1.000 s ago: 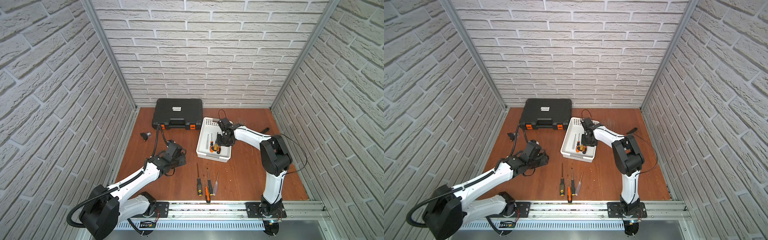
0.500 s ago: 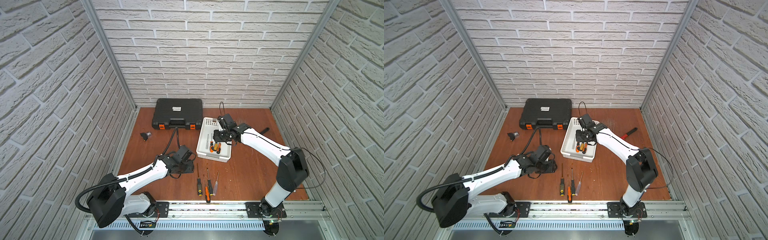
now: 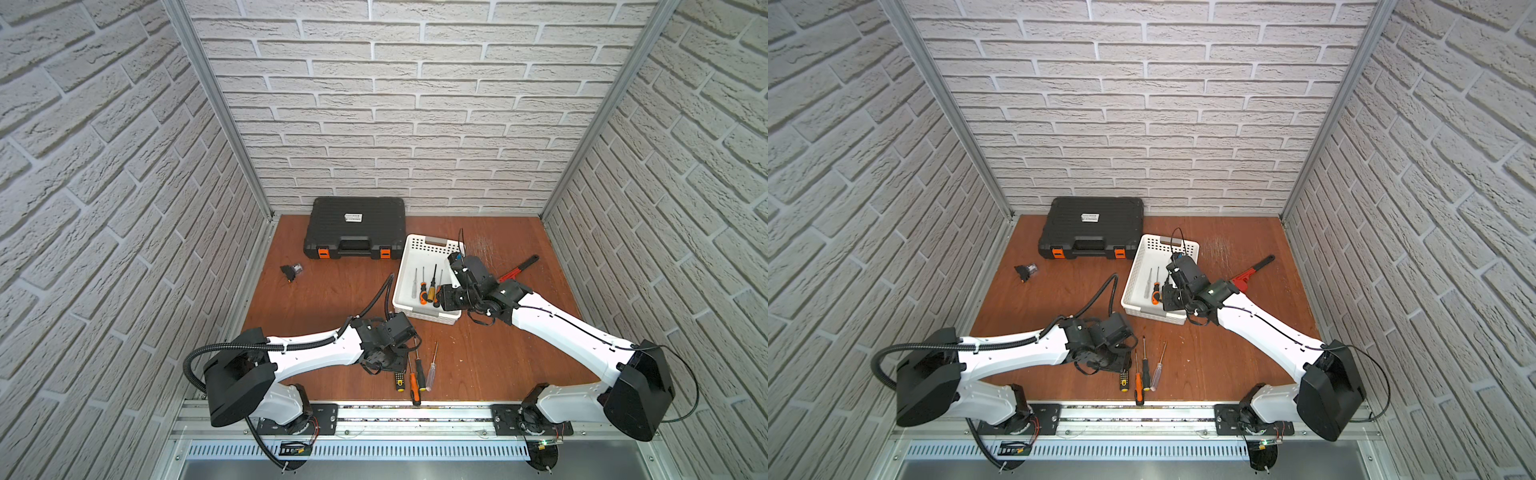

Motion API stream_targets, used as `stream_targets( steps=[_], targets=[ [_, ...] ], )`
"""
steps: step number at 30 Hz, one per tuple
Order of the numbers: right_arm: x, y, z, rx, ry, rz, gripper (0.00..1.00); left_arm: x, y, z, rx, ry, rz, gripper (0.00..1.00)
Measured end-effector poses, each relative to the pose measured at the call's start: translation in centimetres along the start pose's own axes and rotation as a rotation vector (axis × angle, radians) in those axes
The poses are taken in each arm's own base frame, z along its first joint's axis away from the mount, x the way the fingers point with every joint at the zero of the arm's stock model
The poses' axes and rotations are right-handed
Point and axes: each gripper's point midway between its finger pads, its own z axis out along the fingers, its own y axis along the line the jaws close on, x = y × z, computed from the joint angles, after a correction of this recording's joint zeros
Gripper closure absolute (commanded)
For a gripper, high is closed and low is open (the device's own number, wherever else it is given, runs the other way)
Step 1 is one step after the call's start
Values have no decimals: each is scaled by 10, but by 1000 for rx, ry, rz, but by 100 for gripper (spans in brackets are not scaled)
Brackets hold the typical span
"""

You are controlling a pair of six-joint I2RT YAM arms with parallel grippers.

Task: Put the screwdriver in the bin
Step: 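Release the orange screwdriver in the basket while the left gripper reaches the yellow-black screwdriver, then grasp the yellow-black screwdriver with the left gripper and lift it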

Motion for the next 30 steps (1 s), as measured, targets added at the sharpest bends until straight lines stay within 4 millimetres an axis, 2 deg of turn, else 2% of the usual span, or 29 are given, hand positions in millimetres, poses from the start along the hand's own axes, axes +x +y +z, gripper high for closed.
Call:
stream_targets(
  steps=[9,17,19,21,25,30],
  targets=[
    [-9,7,6,-26,-31,2,63,13,4,17,-59,73,-2,42],
    [-11,9,10,-33,-40,6,64,11,1,26,-87,100,9,49],
    [-11,9,10,-32,-40,7,64,11,0,27,-86,100,10,54],
    [-11,8,10,-31,-39,7,64,11,0,27,-82,102,10,65],
    [-8,7,11,-29,-34,10,64,12,-1,28,-77,102,8,74],
    [-7,7,12,-32,-32,19,64,11,0,28,-78,102,10,98]
  ],
)
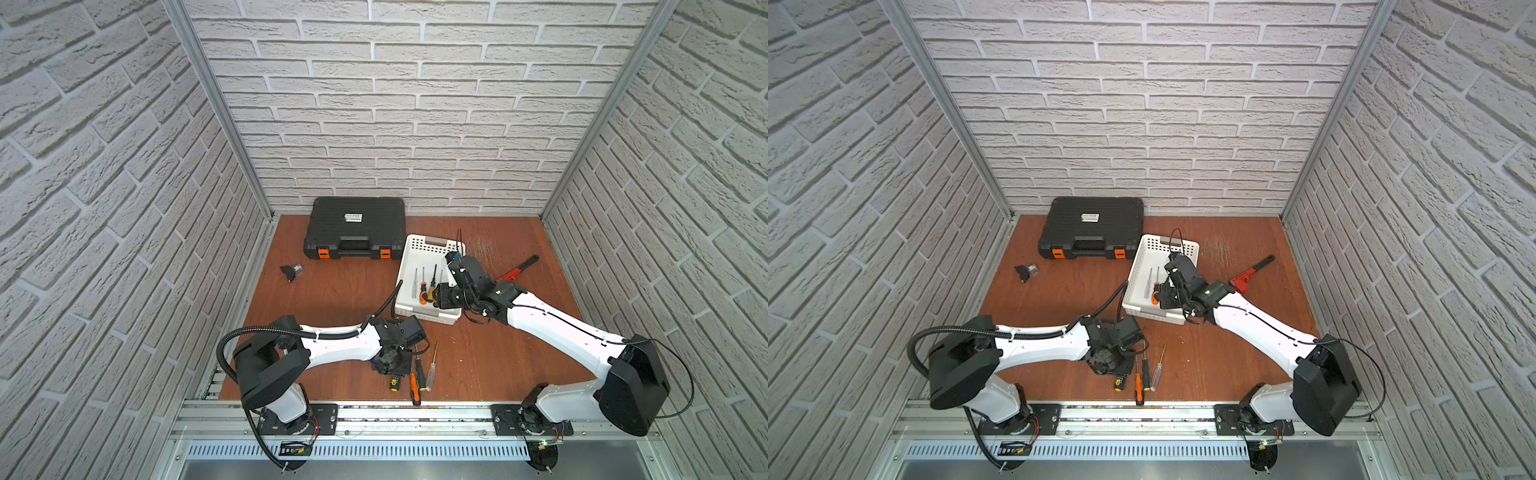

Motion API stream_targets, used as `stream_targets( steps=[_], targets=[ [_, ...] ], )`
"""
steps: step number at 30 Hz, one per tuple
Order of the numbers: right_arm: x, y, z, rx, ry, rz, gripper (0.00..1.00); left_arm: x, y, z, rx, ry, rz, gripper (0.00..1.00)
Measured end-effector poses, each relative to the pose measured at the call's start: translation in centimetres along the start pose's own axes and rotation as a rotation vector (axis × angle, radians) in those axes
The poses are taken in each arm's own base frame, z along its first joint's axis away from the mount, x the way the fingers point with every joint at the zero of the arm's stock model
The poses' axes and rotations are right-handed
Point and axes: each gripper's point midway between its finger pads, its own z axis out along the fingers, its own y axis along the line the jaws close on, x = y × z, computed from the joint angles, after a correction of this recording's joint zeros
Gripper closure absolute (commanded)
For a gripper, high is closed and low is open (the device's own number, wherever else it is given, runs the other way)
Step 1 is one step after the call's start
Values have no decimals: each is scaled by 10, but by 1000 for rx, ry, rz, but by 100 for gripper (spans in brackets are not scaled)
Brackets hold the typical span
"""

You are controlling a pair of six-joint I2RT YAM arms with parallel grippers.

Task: Put the screwdriver in the bin
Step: 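Grasp the yellow-black screwdriver with the left gripper and lift it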

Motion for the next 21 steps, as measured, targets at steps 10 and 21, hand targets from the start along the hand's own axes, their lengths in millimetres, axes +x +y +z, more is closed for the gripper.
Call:
stream_targets(
  steps=[10,21],
  targets=[
    [-2,2,0,-9,-7,2,64,-1,24,-17,-37,-61,-29,100],
    [-3,3,0,-15,-11,6,65,-55,82,-70,18,-241,-187,100]
  ],
)
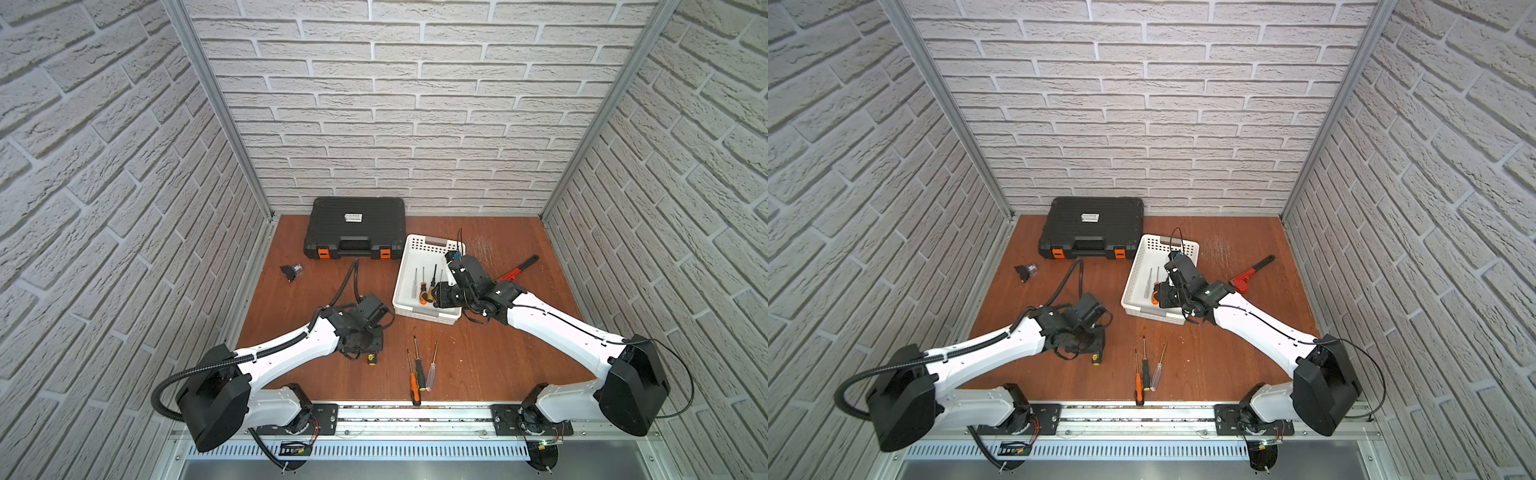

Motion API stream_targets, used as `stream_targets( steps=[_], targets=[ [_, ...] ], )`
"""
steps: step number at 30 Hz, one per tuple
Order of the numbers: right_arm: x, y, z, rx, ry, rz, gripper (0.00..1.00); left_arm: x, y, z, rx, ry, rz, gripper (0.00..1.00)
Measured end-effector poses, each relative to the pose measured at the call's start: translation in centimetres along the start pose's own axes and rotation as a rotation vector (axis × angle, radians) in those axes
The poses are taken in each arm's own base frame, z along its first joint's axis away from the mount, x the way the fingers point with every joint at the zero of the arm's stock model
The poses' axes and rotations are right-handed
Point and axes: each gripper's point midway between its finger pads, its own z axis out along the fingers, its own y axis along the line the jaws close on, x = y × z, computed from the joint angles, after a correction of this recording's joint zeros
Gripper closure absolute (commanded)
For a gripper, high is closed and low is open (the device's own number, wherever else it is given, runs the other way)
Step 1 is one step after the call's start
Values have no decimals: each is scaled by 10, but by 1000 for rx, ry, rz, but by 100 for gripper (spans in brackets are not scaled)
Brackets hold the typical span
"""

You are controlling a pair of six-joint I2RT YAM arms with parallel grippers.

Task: Put the screwdriver in the bin
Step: 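Grasp the yellow-black screwdriver with the left gripper and lift it, then carry the yellow-black screwdriver into the basket with the left gripper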

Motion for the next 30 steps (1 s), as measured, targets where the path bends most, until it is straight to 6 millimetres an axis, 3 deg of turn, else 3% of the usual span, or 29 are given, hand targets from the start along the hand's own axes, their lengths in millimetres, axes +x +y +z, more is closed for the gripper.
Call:
stream_targets(
  steps=[3,6,10,13,23,26,30],
  targets=[
    [1,0,0,-1,2,0,65,-29,10,-16,-1,-50,-22,98],
    [1,0,-1,-2,3,0,65,-61,4,-37,35,-98,2,97],
    [5,-2,-4,6,16,-7,65,-112,-29,-63,90,-166,97,97],
    [10,-6,-10,13,21,-12,65,-143,-58,-70,143,-197,164,97],
    [27,-25,-40,45,2,-16,63,-196,-124,-28,191,-152,294,96],
    [33,-29,-38,56,21,-17,64,-198,-145,-11,192,-130,336,98],
    [34,-30,-37,58,25,-17,63,-187,-150,9,164,-87,359,94]
  ],
)
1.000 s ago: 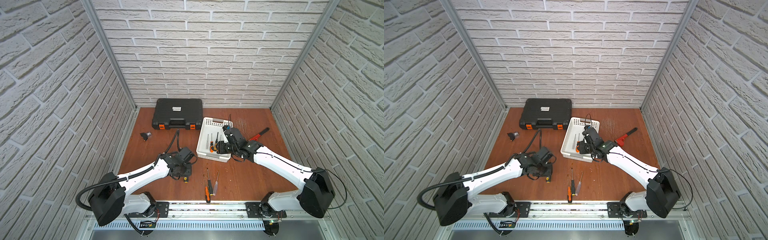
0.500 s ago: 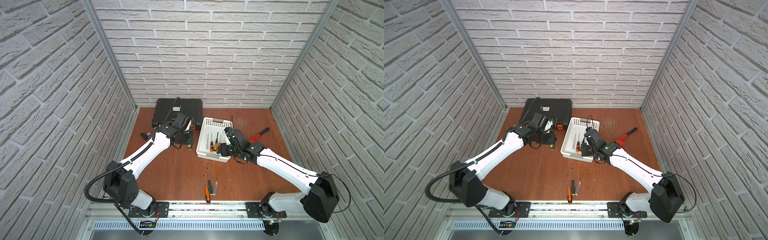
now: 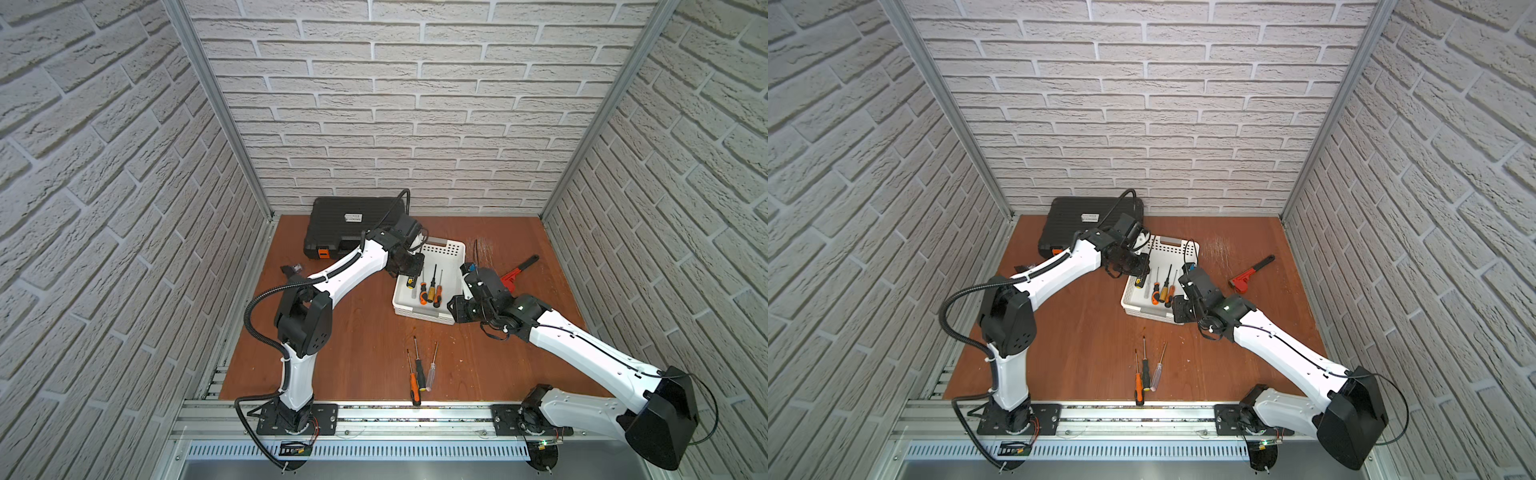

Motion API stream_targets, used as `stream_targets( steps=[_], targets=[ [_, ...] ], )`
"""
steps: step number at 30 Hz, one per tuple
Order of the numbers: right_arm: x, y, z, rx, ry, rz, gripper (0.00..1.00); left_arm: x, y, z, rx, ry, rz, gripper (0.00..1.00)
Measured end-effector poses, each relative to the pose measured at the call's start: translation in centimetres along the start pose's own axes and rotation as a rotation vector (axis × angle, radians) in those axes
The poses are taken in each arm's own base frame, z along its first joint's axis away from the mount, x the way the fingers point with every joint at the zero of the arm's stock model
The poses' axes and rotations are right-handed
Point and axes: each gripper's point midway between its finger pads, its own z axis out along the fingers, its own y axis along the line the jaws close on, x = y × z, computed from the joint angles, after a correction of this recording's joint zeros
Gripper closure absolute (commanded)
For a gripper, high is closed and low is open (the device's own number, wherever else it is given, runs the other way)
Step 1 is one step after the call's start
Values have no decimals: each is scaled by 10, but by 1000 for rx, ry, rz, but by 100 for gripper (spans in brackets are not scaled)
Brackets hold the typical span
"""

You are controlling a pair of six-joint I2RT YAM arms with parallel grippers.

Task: Put the screwdriver in the bin
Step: 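Carry the yellow-black screwdriver into the basket with the left gripper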

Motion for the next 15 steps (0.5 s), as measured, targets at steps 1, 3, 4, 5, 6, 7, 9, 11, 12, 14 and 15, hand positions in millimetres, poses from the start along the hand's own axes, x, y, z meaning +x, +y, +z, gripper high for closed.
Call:
stream_targets(
  steps=[1,3,4,5,6,7,9,11,12,14,15],
  targets=[
    [0,0,0,0,0,0,63,2,0,3,-3,12,0,94],
    [0,0,0,0,-1,0,63,2,2,9,-11,37,-5,94],
    [0,0,0,-1,-1,0,63,1,2,13,-15,46,-8,94],
    [0,0,0,-2,0,0,63,-2,3,18,-17,53,-11,94],
    [0,1,0,-4,1,0,63,-3,4,23,-18,59,-14,94],
    [0,1,1,-4,3,0,63,-2,6,29,-21,69,-17,93],
    [1,1,2,-6,9,0,63,4,10,41,-31,103,-25,93],
    [1,2,3,-8,11,0,63,13,14,50,-44,138,-37,93],
    [2,2,3,-10,12,0,63,16,17,54,-50,154,-44,93],
    [2,2,3,-11,13,0,63,21,19,59,-57,172,-54,92],
    [2,3,3,-13,14,0,62,22,21,61,-59,177,-59,92]
  ],
)
